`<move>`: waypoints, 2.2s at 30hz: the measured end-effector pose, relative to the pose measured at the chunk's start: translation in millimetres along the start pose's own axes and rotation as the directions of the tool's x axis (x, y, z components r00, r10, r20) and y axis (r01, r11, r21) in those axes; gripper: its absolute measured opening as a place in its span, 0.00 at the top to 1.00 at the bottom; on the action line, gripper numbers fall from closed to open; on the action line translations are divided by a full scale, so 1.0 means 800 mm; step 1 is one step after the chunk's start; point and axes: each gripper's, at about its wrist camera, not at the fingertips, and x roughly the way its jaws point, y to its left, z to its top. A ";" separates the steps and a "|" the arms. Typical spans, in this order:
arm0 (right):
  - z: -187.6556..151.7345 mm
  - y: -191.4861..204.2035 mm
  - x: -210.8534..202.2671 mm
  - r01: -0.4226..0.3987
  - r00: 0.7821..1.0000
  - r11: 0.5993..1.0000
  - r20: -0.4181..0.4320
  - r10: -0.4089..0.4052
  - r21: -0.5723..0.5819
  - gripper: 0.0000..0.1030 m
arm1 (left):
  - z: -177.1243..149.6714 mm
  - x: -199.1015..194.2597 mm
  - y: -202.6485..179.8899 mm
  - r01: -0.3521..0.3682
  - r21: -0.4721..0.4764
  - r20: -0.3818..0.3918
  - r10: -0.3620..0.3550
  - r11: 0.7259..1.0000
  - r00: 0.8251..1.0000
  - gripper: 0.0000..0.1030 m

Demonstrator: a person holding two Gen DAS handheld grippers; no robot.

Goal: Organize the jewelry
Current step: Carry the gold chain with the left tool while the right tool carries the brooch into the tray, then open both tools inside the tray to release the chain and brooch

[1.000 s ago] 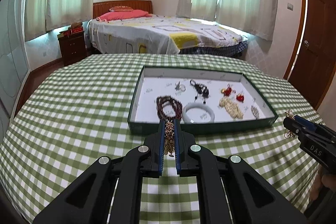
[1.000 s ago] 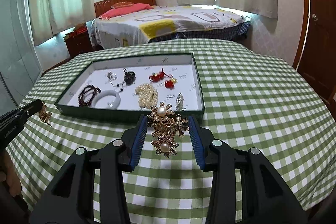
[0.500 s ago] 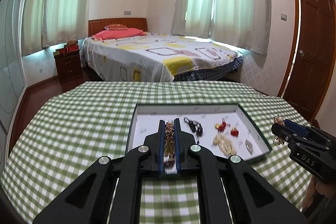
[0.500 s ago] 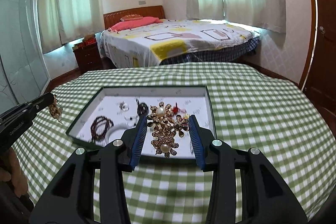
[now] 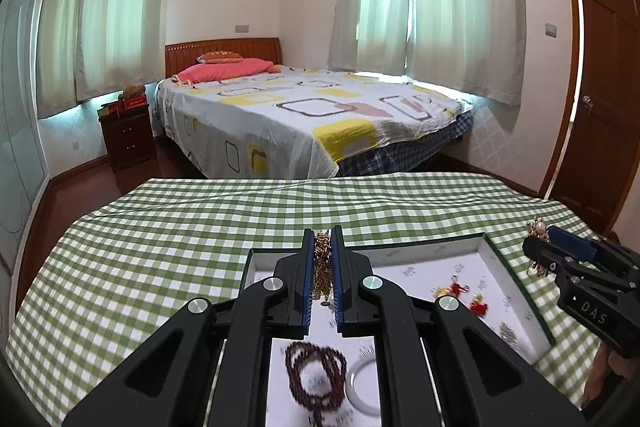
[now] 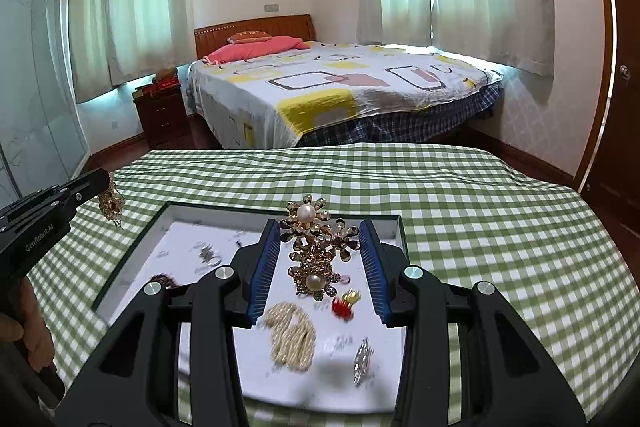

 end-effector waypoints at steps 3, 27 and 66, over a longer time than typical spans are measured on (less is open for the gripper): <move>0.004 -0.007 0.031 0.007 1.000 1.000 -0.027 -0.007 -0.001 0.61 | -0.002 0.031 0.002 -0.013 0.006 -0.038 0.013 1.000 0.999 0.91; -0.009 -0.035 0.173 -0.009 0.924 0.999 -0.381 0.023 0.038 0.61 | -0.034 0.160 0.020 -0.027 -0.064 -0.394 0.000 0.998 0.919 0.91; -0.008 -0.026 0.117 0.034 0.973 0.999 -0.231 -0.027 0.025 0.14 | -0.023 0.136 0.000 -0.056 0.016 -0.299 0.058 0.998 0.952 0.25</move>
